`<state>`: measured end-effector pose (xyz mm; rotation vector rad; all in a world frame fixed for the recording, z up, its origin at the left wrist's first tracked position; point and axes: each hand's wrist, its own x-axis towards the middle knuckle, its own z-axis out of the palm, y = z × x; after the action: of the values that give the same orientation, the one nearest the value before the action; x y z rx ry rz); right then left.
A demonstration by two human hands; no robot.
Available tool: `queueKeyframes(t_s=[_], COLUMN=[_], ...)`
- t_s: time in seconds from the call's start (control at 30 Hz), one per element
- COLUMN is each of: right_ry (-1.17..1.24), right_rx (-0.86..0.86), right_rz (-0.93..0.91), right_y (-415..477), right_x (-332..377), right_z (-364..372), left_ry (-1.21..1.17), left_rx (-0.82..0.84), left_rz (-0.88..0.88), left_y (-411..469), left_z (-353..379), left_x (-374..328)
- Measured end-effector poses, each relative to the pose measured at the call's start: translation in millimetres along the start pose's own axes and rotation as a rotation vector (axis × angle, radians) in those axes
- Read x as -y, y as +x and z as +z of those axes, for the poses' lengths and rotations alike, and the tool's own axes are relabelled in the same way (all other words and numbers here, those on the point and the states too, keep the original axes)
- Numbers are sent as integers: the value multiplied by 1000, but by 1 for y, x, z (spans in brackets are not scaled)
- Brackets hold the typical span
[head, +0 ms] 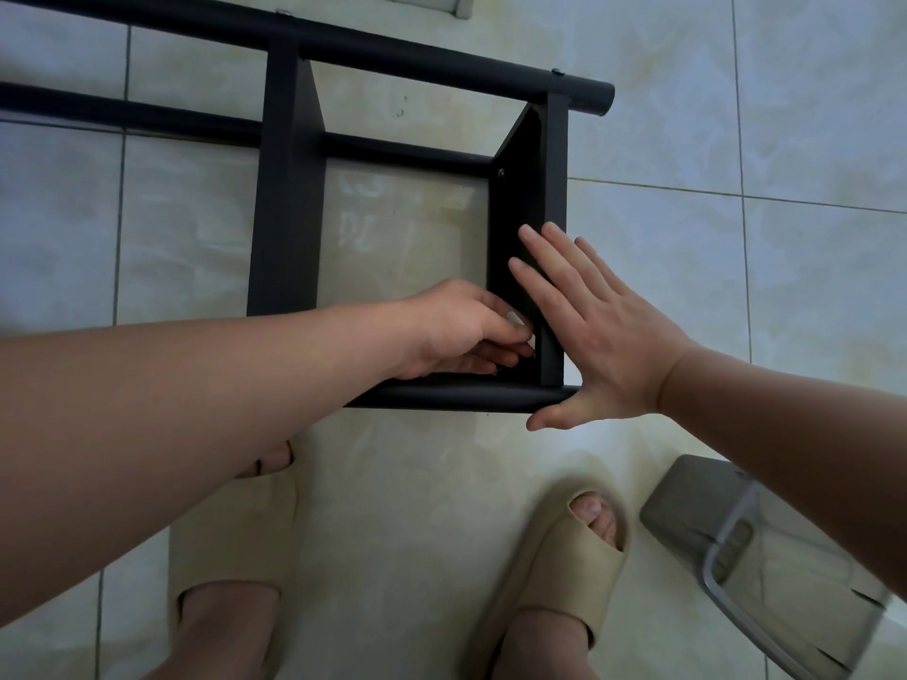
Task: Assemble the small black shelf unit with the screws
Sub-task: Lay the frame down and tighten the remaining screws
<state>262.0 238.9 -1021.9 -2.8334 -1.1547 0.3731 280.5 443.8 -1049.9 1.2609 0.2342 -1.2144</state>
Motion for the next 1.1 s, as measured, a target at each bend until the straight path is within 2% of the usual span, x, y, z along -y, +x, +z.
queueKeyframes(t_s=[0.27, 0.53, 1.1], right_ry=[-1, -6, -15], right_rx=[3, 13, 8], right_rz=[-2, 5, 1], right_y=[-1, 0, 0], right_x=[0, 1, 0], right_z=[-1, -2, -2], left_ry=[61, -48, 74], left_rx=[-30, -39, -34], left_rz=[36, -22, -24], left_y=[0, 1, -6], left_z=[2, 3, 2], left_x=[-4, -4, -4])
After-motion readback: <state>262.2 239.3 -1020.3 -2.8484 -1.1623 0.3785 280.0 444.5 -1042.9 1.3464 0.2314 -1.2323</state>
